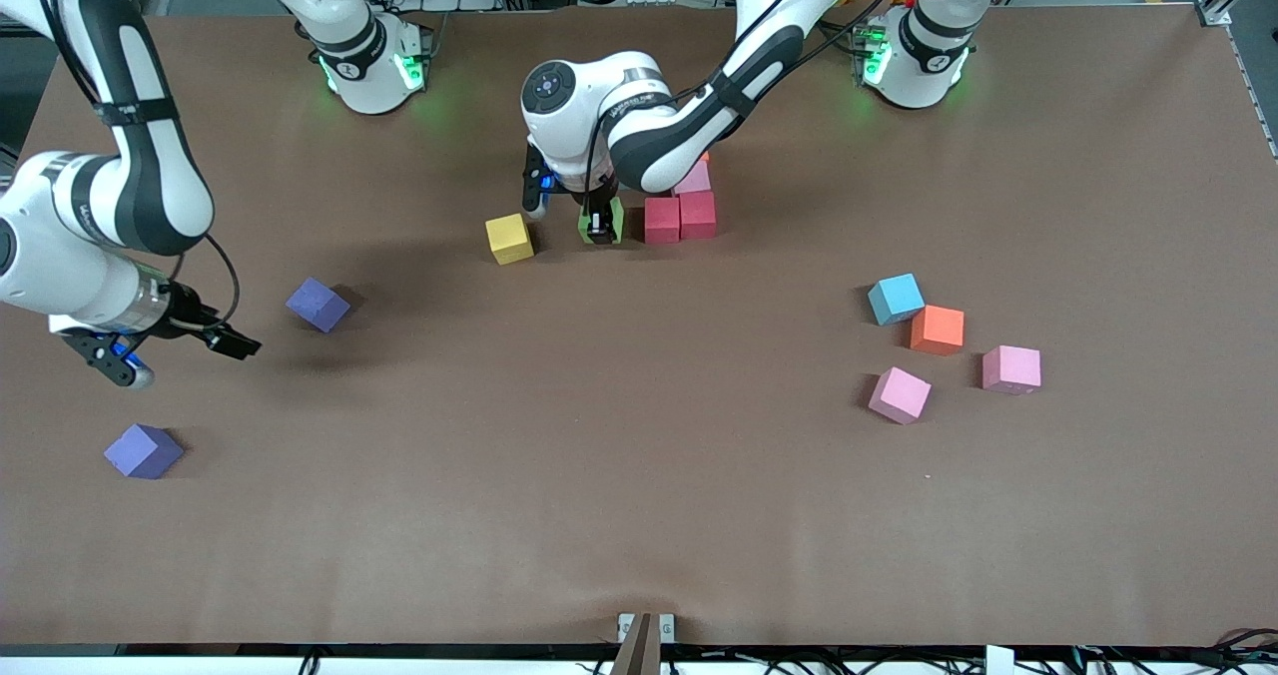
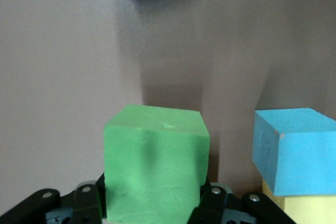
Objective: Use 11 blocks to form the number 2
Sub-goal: 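Lower the green cube while the right gripper reaches the purple cube, then hold the green cube while the right gripper grasps the purple cube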
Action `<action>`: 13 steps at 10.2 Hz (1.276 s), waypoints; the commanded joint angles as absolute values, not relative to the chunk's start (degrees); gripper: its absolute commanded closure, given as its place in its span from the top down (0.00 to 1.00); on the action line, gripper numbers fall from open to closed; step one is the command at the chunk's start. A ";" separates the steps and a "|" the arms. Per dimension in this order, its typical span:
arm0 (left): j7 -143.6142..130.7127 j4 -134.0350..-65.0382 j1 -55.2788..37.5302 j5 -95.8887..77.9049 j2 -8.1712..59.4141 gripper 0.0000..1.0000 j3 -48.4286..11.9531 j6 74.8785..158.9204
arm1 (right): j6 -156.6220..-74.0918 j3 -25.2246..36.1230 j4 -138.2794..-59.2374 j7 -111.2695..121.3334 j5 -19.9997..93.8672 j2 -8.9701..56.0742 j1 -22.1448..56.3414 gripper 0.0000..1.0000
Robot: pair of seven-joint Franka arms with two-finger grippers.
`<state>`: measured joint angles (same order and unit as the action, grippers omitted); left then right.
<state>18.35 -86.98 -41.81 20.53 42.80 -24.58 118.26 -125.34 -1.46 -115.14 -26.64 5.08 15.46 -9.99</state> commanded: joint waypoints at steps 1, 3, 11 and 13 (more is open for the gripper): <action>17.23 -89.12 -41.75 19.60 41.57 0.03 -24.26 120.14 | -125.42 -1.76 -114.87 -29.87 7.21 16.25 -9.50 1.00; 14.60 -91.30 -41.75 19.60 40.79 0.03 -24.26 123.47 | -125.42 -1.67 -115.13 -29.36 6.16 17.48 -8.97 1.00; 12.83 -104.68 -39.46 19.77 34.54 0.03 -23.82 133.95 | -126.99 -0.88 -118.64 -29.09 4.57 21.09 -8.09 1.00; 12.83 -104.59 -39.29 20.04 35.06 0.03 -23.73 133.95 | -129.54 -0.53 -121.11 -28.83 4.57 21.09 -8.09 1.00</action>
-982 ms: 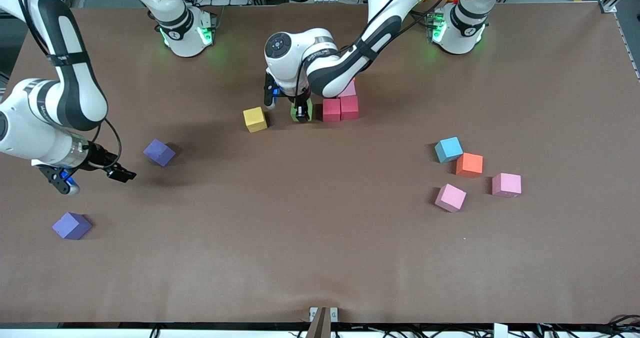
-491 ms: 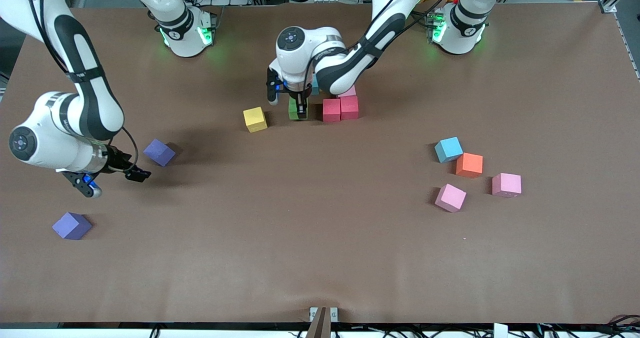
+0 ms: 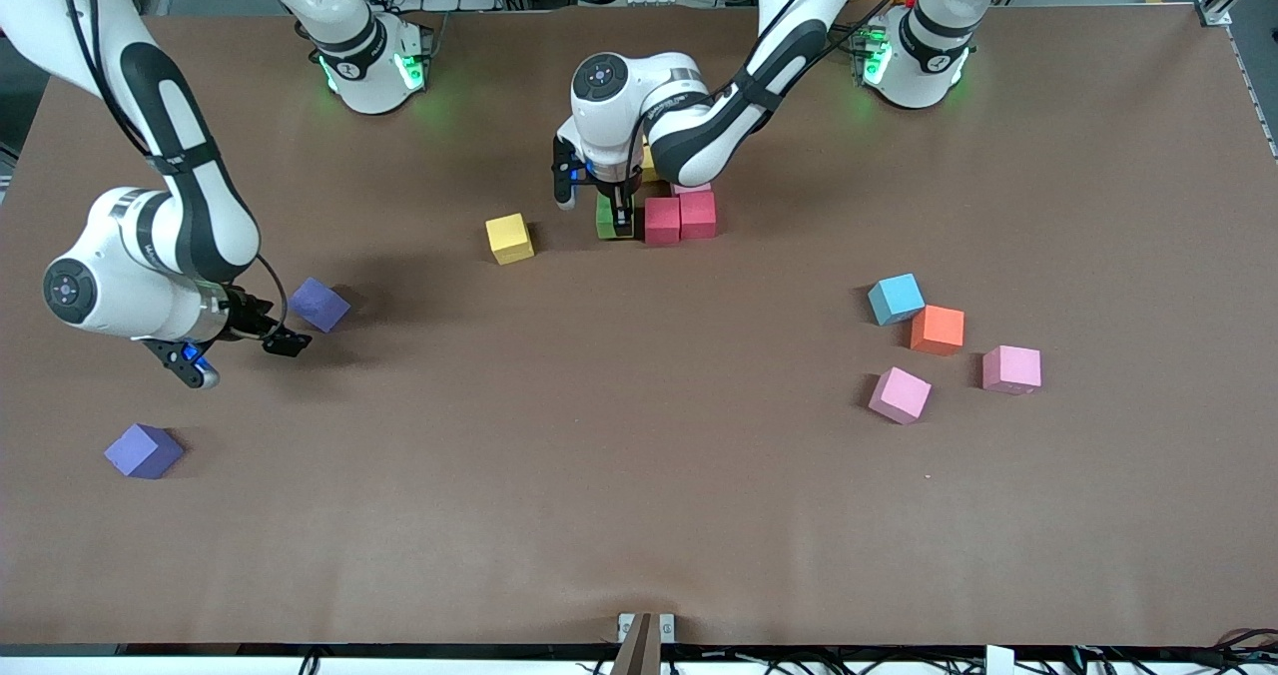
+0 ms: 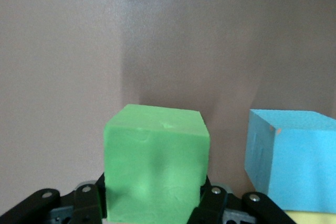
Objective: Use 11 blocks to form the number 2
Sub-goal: 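Hold the green cube while the right gripper grasps the purple cube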
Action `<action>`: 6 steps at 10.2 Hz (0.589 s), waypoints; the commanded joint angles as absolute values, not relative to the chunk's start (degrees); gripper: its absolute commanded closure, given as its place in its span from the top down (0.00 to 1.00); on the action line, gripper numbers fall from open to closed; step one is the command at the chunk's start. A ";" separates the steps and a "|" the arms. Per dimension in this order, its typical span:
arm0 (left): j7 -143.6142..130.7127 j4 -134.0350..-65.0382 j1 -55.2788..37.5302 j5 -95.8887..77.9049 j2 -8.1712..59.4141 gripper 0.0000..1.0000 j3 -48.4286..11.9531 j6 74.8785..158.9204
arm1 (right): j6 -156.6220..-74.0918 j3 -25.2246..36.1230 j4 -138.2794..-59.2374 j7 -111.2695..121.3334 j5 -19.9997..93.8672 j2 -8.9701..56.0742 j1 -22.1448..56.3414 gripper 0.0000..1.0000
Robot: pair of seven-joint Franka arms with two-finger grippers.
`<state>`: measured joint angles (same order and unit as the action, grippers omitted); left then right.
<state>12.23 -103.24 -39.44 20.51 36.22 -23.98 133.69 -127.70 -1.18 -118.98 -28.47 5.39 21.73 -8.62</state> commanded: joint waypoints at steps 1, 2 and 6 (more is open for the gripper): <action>12.75 -104.50 -39.29 20.04 35.24 0.03 -23.64 133.95 | -129.46 -0.35 -121.20 -28.05 4.57 21.09 -8.17 1.00; 12.74 -104.50 -39.29 20.04 35.51 0.03 -23.64 133.95 | -129.46 -0.09 -121.20 -27.86 4.57 21.18 -8.17 1.00; 12.83 -104.50 -39.03 20.04 35.95 0.03 -23.64 133.86 | -129.64 -0.09 -121.11 -27.86 4.57 22.59 -7.47 1.00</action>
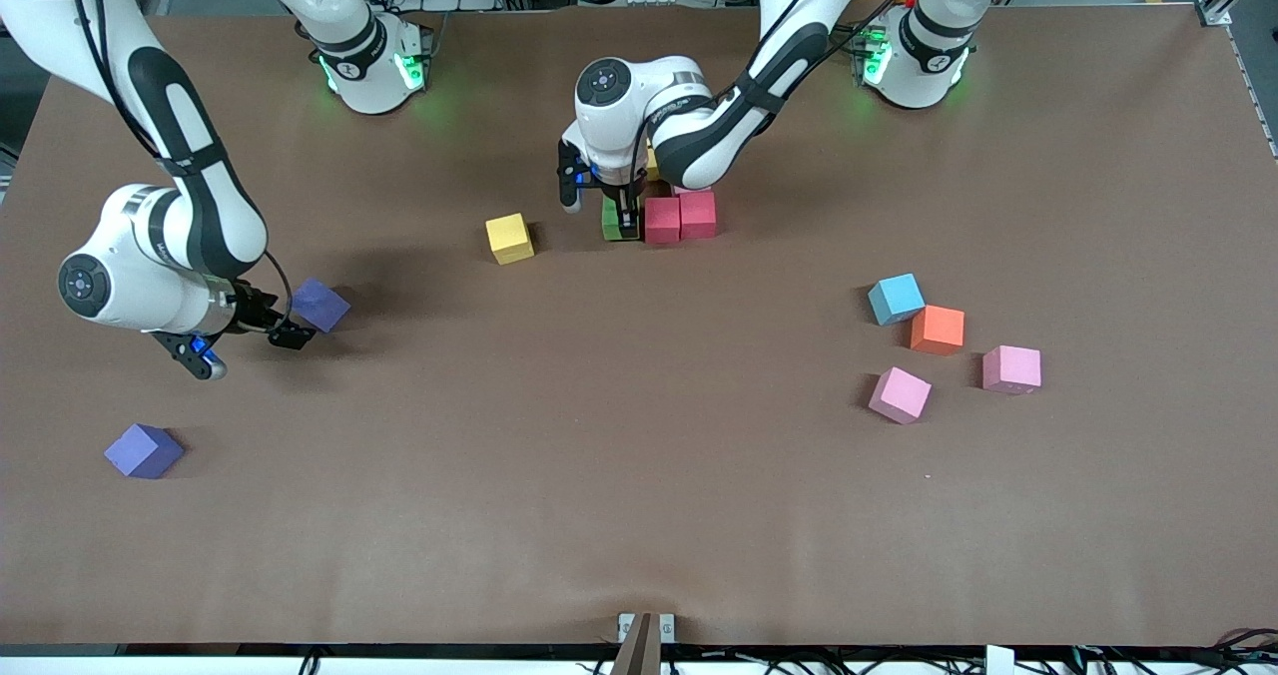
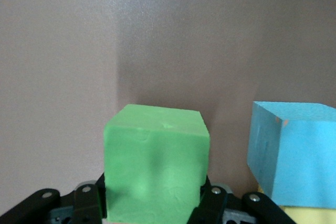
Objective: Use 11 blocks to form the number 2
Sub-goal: 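Hold the green cube while the right gripper grasps the purple cube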
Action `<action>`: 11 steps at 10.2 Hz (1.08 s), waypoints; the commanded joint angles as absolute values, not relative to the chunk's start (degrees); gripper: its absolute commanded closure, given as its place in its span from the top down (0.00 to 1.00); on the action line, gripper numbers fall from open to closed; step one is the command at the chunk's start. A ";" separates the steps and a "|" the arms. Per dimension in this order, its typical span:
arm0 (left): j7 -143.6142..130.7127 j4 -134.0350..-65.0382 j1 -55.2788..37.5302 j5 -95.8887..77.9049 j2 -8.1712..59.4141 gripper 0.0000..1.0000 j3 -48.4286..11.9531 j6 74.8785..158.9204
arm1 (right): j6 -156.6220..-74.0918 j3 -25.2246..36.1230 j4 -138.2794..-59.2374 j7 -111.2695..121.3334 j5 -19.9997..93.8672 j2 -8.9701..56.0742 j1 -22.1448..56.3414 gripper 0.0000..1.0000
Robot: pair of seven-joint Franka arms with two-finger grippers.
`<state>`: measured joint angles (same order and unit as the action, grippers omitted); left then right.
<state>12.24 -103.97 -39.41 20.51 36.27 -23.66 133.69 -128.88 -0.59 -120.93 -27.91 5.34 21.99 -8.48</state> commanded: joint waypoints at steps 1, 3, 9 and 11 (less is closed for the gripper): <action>12.83 -104.41 -39.02 20.04 35.95 0.03 -23.64 133.86 | -129.64 -0.09 -121.11 -27.86 4.57 22.59 -7.38 1.00; 12.83 -104.24 -38.94 20.04 36.03 0.03 -23.64 133.86 | -129.55 -0.09 -121.11 -27.60 4.57 23.20 -6.51 1.00; 12.92 -103.89 -38.76 20.04 36.74 0.06 -23.64 133.95 | -129.55 -0.09 -122.78 -24.17 4.57 23.03 -6.33 1.00; 12.92 -103.89 -38.76 20.21 37.18 0.07 -23.64 133.95 | -129.64 -0.09 -123.57 -22.60 4.57 22.68 -6.33 1.00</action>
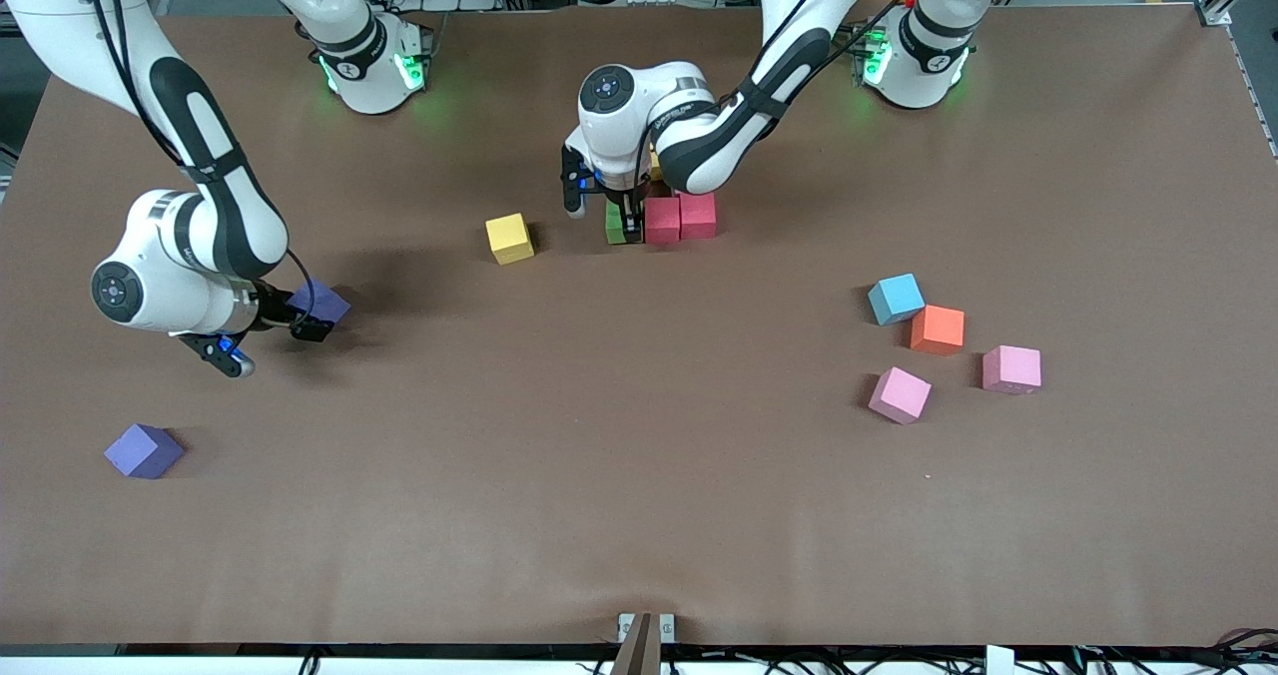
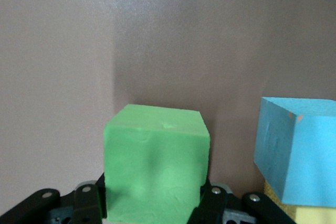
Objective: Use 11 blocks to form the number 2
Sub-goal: 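Hold the green cube while the right gripper grasps the purple cube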
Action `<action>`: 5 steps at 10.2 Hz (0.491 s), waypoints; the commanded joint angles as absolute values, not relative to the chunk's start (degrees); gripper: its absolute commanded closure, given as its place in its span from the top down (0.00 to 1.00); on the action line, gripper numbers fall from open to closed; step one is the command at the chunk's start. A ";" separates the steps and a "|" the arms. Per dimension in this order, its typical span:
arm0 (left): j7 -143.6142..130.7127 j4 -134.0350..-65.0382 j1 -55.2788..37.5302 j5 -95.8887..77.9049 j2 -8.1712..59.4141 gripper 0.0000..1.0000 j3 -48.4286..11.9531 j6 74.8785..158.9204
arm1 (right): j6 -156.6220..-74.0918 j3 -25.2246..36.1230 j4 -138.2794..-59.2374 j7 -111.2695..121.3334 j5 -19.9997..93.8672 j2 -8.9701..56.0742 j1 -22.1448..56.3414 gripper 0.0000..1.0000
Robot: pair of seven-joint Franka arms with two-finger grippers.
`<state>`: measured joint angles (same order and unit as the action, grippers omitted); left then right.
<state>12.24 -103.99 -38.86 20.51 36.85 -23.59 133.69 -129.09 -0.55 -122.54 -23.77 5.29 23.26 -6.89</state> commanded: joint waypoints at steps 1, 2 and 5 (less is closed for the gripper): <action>12.92 -103.89 -38.76 20.21 37.18 0.07 -23.64 133.95 | -129.64 -0.09 -124.18 -22.07 4.57 22.59 -6.33 1.00; 12.92 -103.89 -38.76 20.21 37.09 0.08 -23.64 133.95 | -129.64 -0.09 -124.19 -22.06 4.57 22.76 -6.33 0.98; 12.92 -103.89 -38.67 20.30 37.09 0.13 -23.55 133.95 | -129.46 0.00 -124.28 -22.06 4.57 23.03 -6.24 0.80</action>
<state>12.24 -103.99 -38.83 20.51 37.21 -23.57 133.69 -129.10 -0.55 -123.71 -22.43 5.28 23.26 -6.83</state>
